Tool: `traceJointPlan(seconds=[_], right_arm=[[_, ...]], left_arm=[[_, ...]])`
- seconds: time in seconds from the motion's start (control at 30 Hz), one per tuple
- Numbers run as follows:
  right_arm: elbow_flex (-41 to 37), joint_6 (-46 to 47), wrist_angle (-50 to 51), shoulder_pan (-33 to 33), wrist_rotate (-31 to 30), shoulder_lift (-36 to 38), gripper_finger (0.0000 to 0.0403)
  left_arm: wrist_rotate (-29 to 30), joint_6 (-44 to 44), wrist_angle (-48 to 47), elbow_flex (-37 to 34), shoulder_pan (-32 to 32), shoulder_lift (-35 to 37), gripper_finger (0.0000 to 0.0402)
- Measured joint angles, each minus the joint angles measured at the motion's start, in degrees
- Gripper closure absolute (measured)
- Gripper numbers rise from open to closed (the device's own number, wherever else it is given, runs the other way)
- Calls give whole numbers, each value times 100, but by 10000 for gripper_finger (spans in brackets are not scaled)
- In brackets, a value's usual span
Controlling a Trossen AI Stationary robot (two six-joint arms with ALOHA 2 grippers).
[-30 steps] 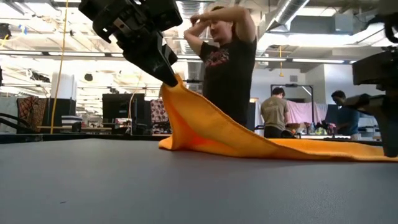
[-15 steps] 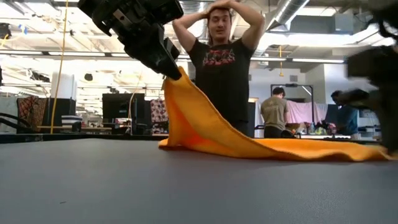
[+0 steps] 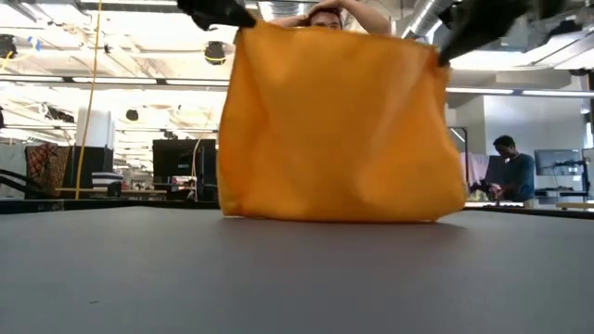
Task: Roll towel into tight, uniform cylinder
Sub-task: Roll the orange microfiber towel
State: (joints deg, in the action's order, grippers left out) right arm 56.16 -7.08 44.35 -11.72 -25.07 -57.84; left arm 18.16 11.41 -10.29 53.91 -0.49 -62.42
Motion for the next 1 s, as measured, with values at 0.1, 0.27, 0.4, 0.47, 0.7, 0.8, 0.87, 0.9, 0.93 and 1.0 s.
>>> traceJointPlan(seconds=[0.1,0.27,0.4,0.47,0.7,0.8,0.87,0.9,0.93,1.0], right_arm=[[223,-878,-212,869,-23,94,394],[690,-2098,-973,2173,156,64,394],[1095,-2470,-1127,2664,617,36,394],[1137,-2412,-1027,2670,1055,82,394],[349,-398,571,2029,3116,85,394],[-503,586,386,1259,3236,56,394],[-1040,1265,-17,699,3264,28,394],[-1286,1621,-243,429,3268,-3,394],[-1501,1983,-501,171,3285,-37,394],[-1807,2703,-1065,-337,3318,-79,394]], left_arm=[[120,232,96,0,518,156,401],[-101,751,753,136,1523,279,401],[-1246,691,428,609,1990,307,401],[-2037,585,-131,787,2039,343,401],[-3122,-361,-2041,138,1438,329,401],[-3182,-1139,-1507,-934,790,316,401],[-3296,-1799,-517,-1725,297,310,401],[-3339,-2151,74,-2098,40,312,401],[-3348,-2488,686,-2428,-205,312,401],[-3253,-3206,1747,-3010,-707,312,401]])
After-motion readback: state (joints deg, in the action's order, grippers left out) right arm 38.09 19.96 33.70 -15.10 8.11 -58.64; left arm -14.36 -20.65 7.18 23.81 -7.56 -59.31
